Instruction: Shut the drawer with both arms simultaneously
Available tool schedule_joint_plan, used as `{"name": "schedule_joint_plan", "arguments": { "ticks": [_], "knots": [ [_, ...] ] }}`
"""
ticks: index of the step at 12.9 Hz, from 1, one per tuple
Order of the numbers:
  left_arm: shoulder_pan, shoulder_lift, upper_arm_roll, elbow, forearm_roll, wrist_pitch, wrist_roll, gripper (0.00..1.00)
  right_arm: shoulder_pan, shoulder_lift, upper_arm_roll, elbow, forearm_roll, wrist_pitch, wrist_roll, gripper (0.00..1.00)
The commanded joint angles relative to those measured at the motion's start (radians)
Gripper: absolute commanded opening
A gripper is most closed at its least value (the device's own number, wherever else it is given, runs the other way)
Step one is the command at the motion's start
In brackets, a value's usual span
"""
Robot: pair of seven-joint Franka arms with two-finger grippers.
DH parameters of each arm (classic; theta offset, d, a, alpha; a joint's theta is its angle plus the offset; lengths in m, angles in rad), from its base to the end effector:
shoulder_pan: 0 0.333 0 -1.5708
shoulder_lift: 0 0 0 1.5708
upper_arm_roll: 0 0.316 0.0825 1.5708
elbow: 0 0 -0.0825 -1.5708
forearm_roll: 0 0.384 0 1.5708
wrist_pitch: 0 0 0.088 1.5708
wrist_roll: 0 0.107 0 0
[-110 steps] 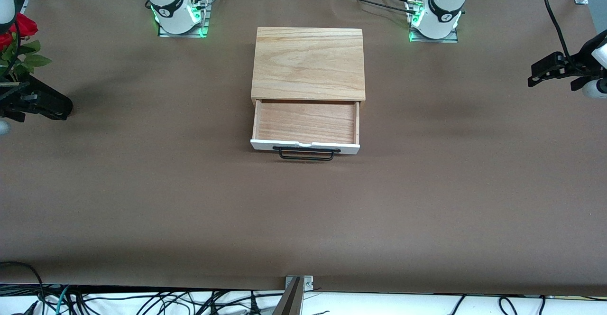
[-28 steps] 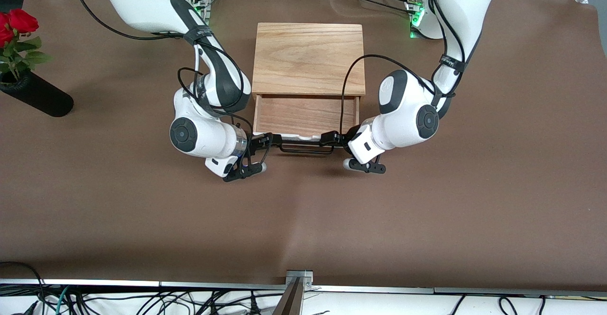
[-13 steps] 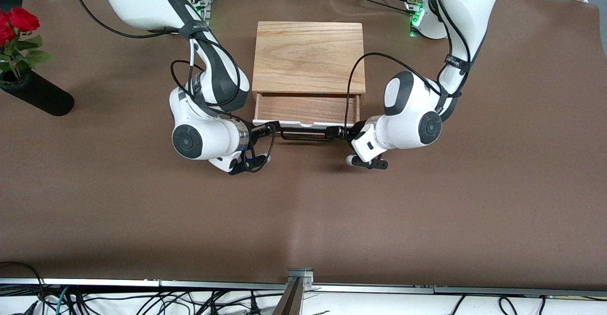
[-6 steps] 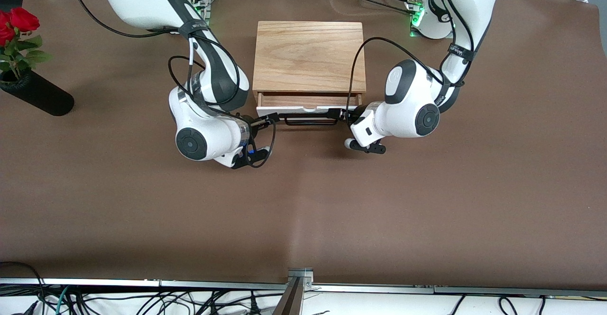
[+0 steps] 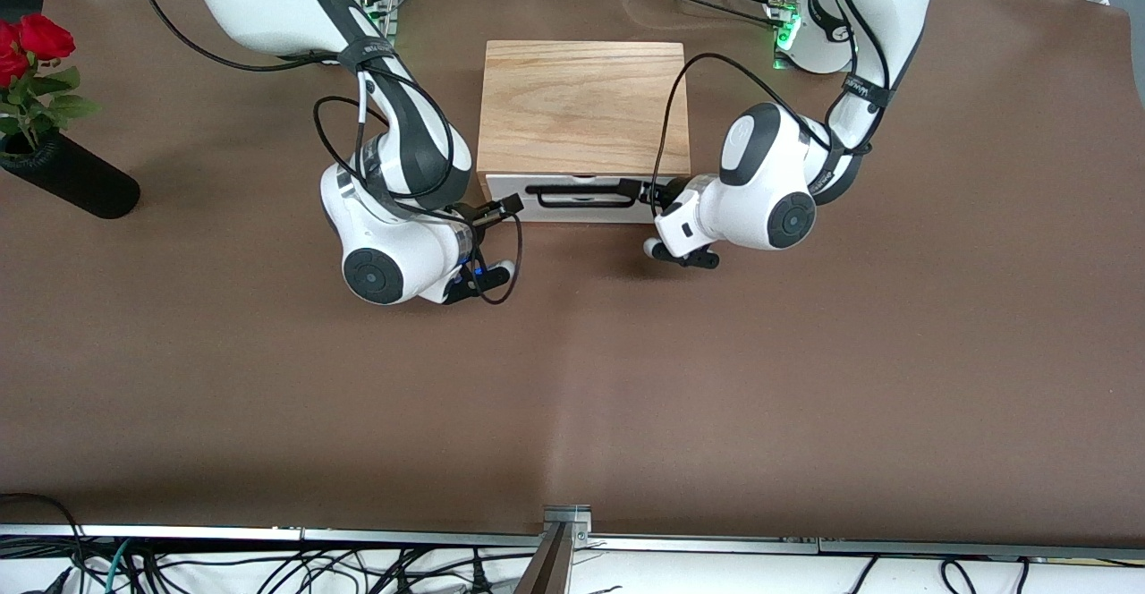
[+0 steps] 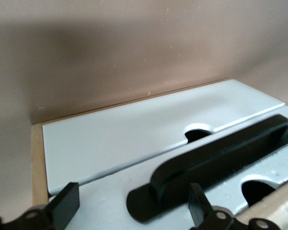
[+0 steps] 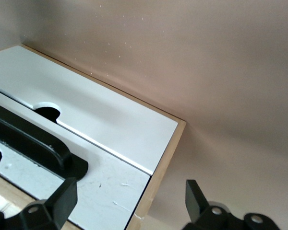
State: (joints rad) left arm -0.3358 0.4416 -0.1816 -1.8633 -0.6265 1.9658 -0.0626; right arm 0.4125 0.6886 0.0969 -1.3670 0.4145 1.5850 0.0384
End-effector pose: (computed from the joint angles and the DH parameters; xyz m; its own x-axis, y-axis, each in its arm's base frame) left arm 0.5113 -0.3283 0.2734 0.8805 -0.2038 -0.4279 0.0261 -0.8806 0.4732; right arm 0.5770 0.3568 0.2955 0.7867 0.4033 -0.4674 0.2225 -0.8915 -0.3947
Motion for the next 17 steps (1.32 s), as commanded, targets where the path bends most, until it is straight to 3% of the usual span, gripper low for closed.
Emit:
{"name": "schedule_joint_plan", "arguments": {
  "ticks": [1,3,7,11,15,17],
  "knots": [
    [0.030,-0.072,-0.018,-0.106,0.079,-0.068,0.015,1.00,0.002,0.005,0.007,-0.006,0.017,-0.031,-0.011,1.00],
    [0.050,-0.070,-0.018,-0.090,0.083,-0.068,0.017,1.00,0.002,0.009,0.007,-0.006,0.015,-0.034,-0.040,1.00],
    [0.127,-0.086,-0.012,0.031,0.079,-0.026,0.024,1.00,-0.009,0.016,0.001,0.037,0.012,0.004,-0.052,1.00],
    [0.213,-0.154,0.005,0.044,0.099,0.039,0.043,1.00,-0.052,0.012,-0.017,0.097,0.000,0.111,-0.074,1.00],
    [0.285,-0.335,0.066,0.029,0.125,-0.006,0.040,1.00,-0.060,0.012,-0.110,0.183,-0.112,0.165,-0.153,1.00],
    [0.285,-0.403,0.103,0.041,0.252,-0.095,0.044,1.00,-0.058,0.003,-0.202,0.195,-0.117,0.155,-0.156,1.00]
  ]
}}
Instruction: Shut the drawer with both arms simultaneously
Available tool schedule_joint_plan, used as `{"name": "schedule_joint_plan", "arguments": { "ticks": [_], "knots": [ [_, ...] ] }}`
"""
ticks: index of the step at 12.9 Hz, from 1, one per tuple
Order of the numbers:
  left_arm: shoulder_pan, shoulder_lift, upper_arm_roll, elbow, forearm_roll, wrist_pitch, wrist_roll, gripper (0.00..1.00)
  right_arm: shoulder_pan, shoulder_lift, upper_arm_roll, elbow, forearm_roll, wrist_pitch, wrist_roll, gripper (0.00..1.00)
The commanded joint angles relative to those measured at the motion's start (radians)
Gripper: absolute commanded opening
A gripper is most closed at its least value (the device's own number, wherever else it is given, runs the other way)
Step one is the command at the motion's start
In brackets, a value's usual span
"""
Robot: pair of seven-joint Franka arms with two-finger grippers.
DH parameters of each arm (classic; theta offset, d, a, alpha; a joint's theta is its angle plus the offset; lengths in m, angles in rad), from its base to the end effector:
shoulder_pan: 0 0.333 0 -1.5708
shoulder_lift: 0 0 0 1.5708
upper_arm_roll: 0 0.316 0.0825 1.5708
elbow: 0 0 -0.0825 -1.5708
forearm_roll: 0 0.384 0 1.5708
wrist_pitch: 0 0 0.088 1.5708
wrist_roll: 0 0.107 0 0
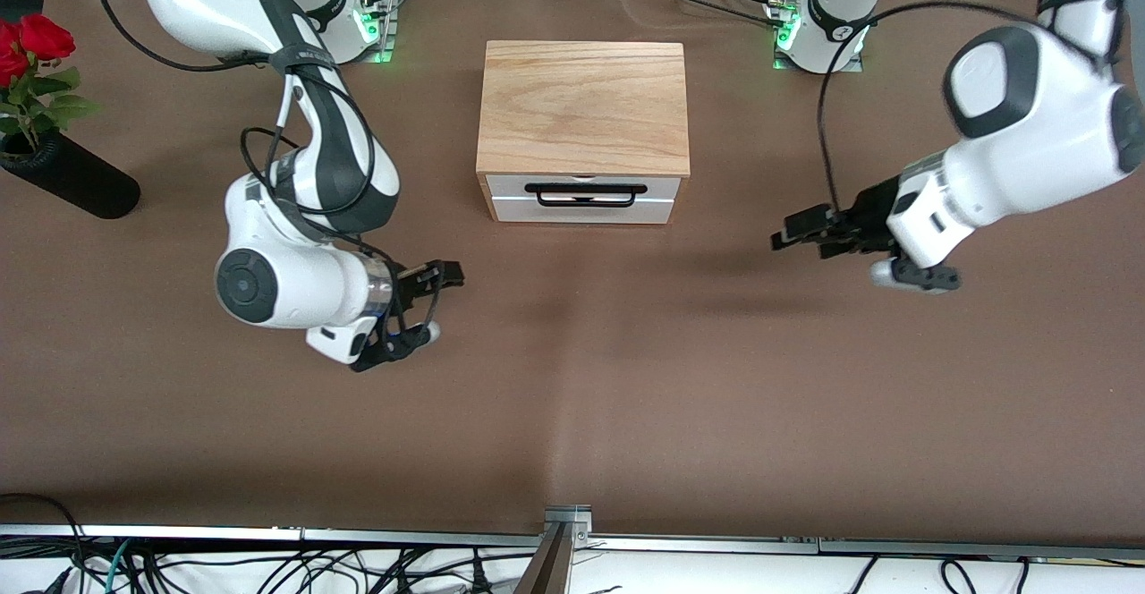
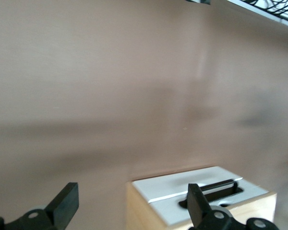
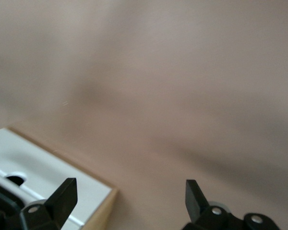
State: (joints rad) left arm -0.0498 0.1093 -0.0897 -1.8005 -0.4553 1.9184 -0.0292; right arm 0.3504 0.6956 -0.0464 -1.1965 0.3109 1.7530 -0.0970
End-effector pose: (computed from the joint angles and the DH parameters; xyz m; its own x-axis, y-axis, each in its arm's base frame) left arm 0.5875 -0.1120 0.4893 0.9986 0.0376 -0.0375 0.0500 -0.9049 0.4226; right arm 0.6853 0.2529 0.3652 0.9332 0.3391 -0.1186 0.2974 -0.9144 -0.2747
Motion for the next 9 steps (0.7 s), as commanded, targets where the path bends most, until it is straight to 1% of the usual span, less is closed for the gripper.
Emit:
{"name": "schedule_joint_plan", "arguments": {
  "ticks": [1,2,4,5,6,7,8,9],
  "knots": [
    [-0.001,-0.110,0.016,-0.019,0.143,-0.080,0.009,1.00,0.004,-0.008,-0.107,0.041,-0.013,-0.020,-0.023,1.00],
    [-0.001,-0.132,0.028,0.009,0.212,-0.132,0.005,1.00,0.004,-0.008,-0.150,0.049,-0.013,-0.023,-0.024,1.00],
    [-0.005,-0.134,0.034,0.099,0.330,-0.260,0.002,1.00,0.004,-0.040,-0.235,0.075,-0.013,-0.027,-0.024,1.00],
    [-0.010,-0.137,0.039,0.128,0.390,-0.310,-0.001,1.00,0.005,-0.057,-0.278,0.084,-0.013,-0.035,-0.023,1.00],
    [-0.013,-0.137,0.047,0.142,0.424,-0.352,-0.001,1.00,0.009,-0.083,-0.314,0.100,-0.015,-0.041,-0.023,1.00],
    [-0.016,-0.138,0.053,0.154,0.444,-0.381,-0.001,1.00,0.015,-0.100,-0.344,0.103,-0.019,-0.056,-0.021,1.00],
    [-0.019,-0.138,0.054,0.174,0.478,-0.400,-0.001,1.00,0.016,-0.132,-0.360,0.107,-0.051,-0.075,-0.021,1.00],
    [-0.019,-0.137,0.060,0.187,0.484,-0.406,-0.001,1.00,0.016,-0.165,-0.362,0.107,-0.111,-0.085,-0.023,1.00]
  ]
}}
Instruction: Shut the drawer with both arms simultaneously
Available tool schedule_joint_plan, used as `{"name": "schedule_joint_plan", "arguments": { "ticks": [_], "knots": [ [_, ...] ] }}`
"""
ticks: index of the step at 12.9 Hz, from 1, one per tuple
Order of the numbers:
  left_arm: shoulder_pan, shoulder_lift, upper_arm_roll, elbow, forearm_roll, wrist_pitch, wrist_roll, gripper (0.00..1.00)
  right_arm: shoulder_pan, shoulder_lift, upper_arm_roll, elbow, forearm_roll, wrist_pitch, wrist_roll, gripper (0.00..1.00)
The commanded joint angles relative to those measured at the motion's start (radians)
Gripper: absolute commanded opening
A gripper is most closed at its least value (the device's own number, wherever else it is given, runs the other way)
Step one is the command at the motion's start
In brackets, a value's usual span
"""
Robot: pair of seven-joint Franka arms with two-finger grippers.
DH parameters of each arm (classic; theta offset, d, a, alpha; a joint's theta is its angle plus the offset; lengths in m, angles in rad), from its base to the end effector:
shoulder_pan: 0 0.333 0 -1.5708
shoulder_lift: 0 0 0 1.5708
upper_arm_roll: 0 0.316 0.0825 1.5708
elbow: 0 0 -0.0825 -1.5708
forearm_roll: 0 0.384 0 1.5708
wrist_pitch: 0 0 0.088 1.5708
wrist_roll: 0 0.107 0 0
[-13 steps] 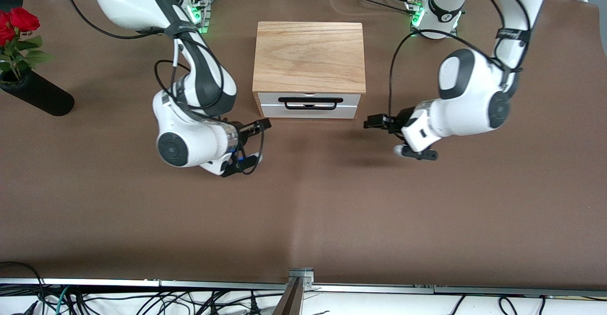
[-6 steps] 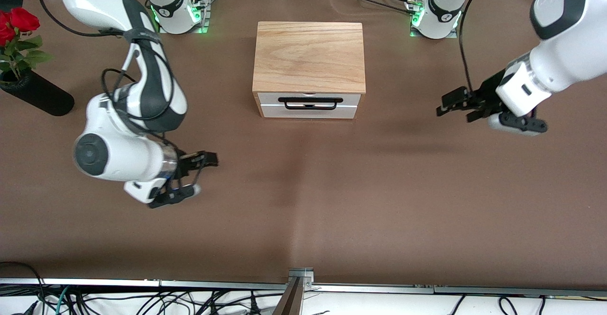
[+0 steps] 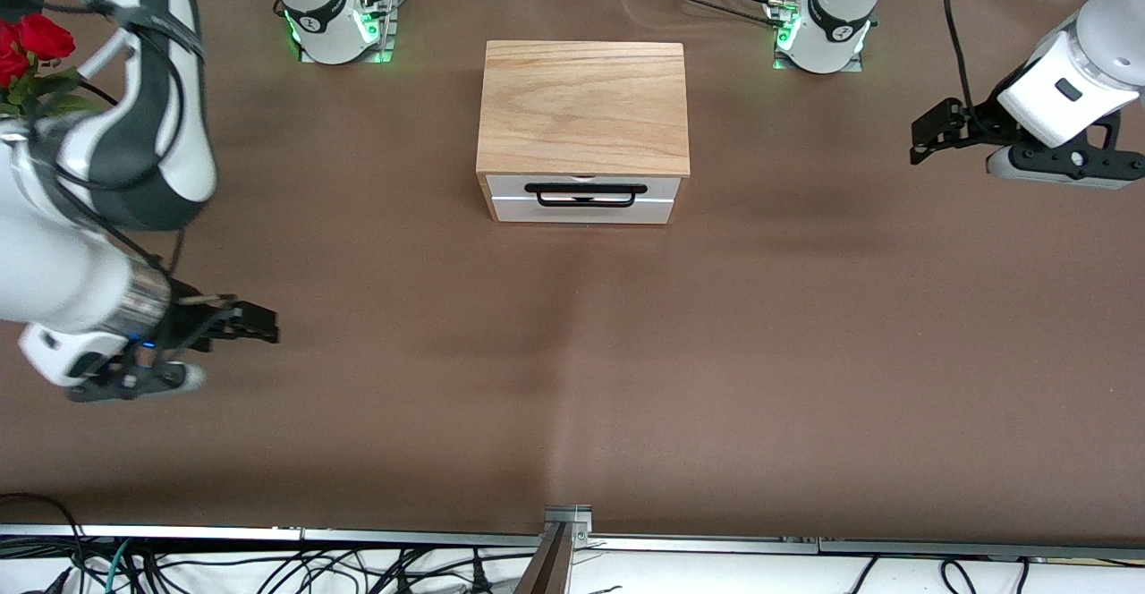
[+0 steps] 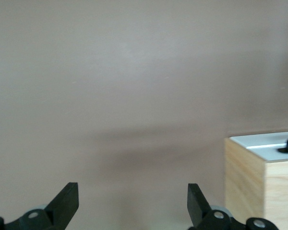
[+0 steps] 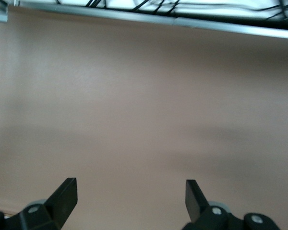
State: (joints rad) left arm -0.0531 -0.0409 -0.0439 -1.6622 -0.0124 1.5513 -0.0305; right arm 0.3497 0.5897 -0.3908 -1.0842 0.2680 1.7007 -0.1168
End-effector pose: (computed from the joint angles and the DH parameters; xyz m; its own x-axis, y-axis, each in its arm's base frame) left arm 0.5348 -0.0539 0.6022 0.9953 -0.0663 -0.0703 -0.0659 -0.9978 0.0084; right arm 0.7184 0.0777 0.5073 0.9909 0.1149 0.0696 0.1182 -0.9919 -0.0461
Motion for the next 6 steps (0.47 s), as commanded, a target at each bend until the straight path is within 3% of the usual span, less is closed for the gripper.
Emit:
{"name": "schedule_joint_plan", "arguments": {
  "ticks": [1,2,6],
  "knots": [
    [-0.017,0.013,0.038,0.048,0.040,-0.040,0.000,1.00,0.021,-0.088,-0.014,-0.006,-0.125,-0.047,-0.001,1.00],
    [-0.017,0.021,0.045,0.050,0.032,-0.042,-0.002,1.00,0.029,-0.099,-0.014,-0.006,-0.172,-0.058,-0.003,1.00],
    [-0.004,0.019,0.049,0.075,0.029,-0.039,0.000,1.00,0.031,-0.106,-0.017,-0.005,-0.184,-0.061,-0.001,1.00]
  ]
}}
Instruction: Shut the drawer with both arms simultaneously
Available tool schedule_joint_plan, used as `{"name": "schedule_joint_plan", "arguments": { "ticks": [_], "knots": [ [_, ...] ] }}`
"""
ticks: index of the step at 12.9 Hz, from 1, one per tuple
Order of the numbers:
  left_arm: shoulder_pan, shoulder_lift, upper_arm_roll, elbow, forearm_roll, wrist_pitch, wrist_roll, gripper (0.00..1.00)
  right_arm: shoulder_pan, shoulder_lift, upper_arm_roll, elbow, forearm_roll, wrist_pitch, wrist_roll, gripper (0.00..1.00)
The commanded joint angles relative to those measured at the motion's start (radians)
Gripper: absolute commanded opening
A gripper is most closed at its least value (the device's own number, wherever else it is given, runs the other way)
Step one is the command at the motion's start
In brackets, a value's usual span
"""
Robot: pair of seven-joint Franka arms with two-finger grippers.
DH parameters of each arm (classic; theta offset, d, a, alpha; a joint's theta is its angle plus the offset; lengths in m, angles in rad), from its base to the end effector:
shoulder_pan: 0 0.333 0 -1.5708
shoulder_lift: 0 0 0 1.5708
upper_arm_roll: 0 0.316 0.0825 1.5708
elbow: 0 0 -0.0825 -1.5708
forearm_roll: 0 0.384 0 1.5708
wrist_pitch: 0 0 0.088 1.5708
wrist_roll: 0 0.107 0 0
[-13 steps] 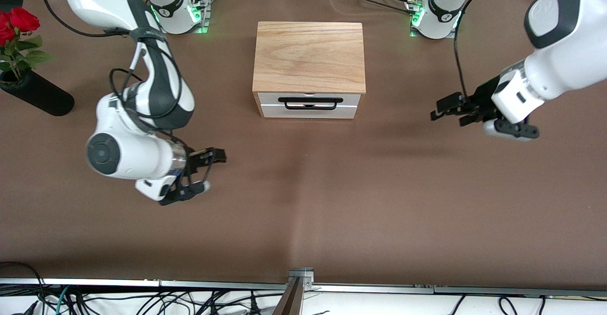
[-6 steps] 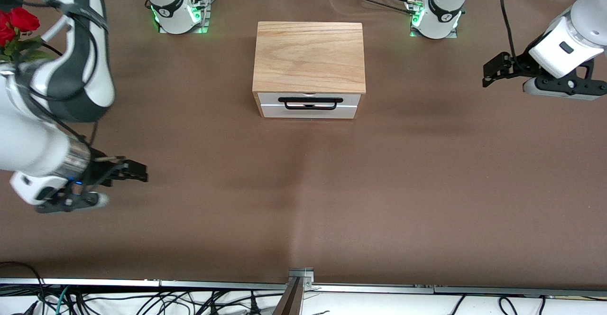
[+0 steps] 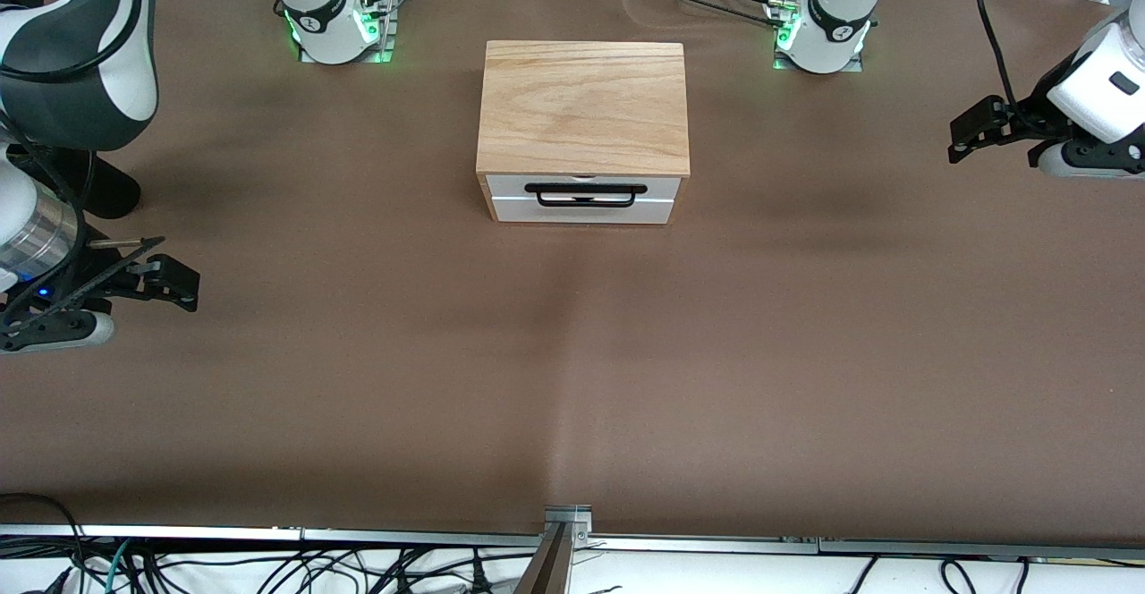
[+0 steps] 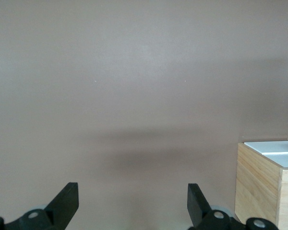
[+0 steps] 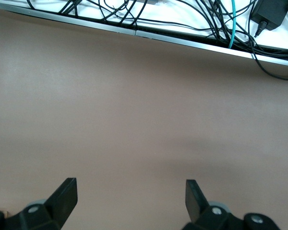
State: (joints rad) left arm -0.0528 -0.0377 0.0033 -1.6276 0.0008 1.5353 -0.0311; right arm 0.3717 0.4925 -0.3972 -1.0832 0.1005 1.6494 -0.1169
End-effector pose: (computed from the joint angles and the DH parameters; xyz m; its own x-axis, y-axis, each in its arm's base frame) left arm 0.5374 -0.0265 0.6154 0.9983 -0.0183 -0.0545 -0.0185 -0.9998 -0.0024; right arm 0.6934 0.0666 0.5704 0.9848 0.1452 0.0953 0.1362 -0.9861 0.0951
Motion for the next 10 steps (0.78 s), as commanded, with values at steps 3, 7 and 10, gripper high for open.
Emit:
{"name": "schedule_joint_plan", "arguments": {
  "ticks": [3,7,10],
  "knots": [
    [-0.004,0.016,0.001,0.040,0.015,-0.020,0.000,1.00,0.004,-0.054,0.000,-0.014,-0.016,-0.010,0.003,1.00],
    [-0.004,0.016,-0.002,0.041,0.013,-0.018,0.000,1.00,-0.138,-0.199,0.131,-0.209,-0.015,0.012,0.005,1.00],
    [-0.004,0.018,-0.003,0.041,0.004,-0.015,-0.001,1.00,-0.275,-0.333,0.285,-0.396,-0.048,0.038,0.014,1.00]
  ]
}}
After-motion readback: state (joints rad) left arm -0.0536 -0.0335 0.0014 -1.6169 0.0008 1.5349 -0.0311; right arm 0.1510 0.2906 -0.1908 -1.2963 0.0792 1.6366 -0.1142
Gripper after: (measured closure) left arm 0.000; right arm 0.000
